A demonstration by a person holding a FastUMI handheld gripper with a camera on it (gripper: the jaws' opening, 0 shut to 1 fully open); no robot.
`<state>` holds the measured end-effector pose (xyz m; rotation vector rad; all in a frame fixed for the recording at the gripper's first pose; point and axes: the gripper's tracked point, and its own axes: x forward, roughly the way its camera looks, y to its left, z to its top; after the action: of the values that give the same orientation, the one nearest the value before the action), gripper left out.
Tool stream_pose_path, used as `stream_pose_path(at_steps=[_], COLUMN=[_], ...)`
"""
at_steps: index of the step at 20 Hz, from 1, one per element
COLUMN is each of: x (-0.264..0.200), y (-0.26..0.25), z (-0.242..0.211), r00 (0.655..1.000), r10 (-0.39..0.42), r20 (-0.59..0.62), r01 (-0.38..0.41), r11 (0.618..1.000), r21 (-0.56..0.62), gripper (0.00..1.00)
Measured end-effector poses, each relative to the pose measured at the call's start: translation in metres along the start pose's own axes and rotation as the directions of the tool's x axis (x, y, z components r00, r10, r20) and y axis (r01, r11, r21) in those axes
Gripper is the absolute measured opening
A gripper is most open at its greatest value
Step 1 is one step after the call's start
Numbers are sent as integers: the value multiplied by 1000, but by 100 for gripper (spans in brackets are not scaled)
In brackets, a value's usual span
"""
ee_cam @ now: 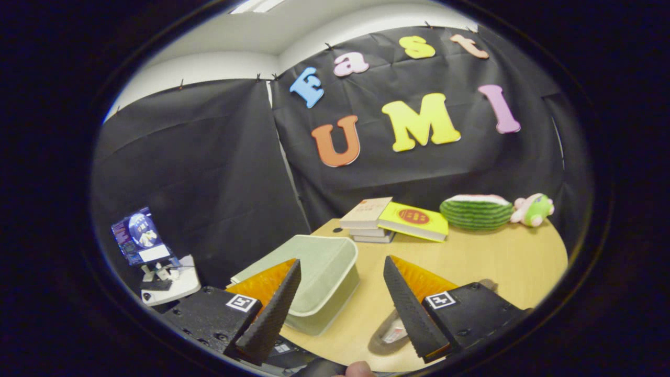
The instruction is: Open the storage box then place both shoes into the box .Put the left shoe in first, then the right shoe, with the right side of both shoes facing outward in a uniform manner.
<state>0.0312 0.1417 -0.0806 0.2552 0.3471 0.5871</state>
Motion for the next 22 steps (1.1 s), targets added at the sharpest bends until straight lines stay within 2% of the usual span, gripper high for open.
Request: stream_pose_path(at_steps=[2,6,9,13,18,22], x=[19,46,61,72,89,93], y=[10,15,18,13,25,23], z=[-21,-50,-69,-86,-93,-104], r00=[994,968,945,921,886,868], r10=[83,192,263,315,410,449], r20=[-71,-160,-195,-230,-215,-211], r01=[-77,-147,-179,-173,-195,-170], r11=[993,955,914,859,751,670], r21=[88,256,365,483,631,722], gripper=[100,100,100,99,99,99])
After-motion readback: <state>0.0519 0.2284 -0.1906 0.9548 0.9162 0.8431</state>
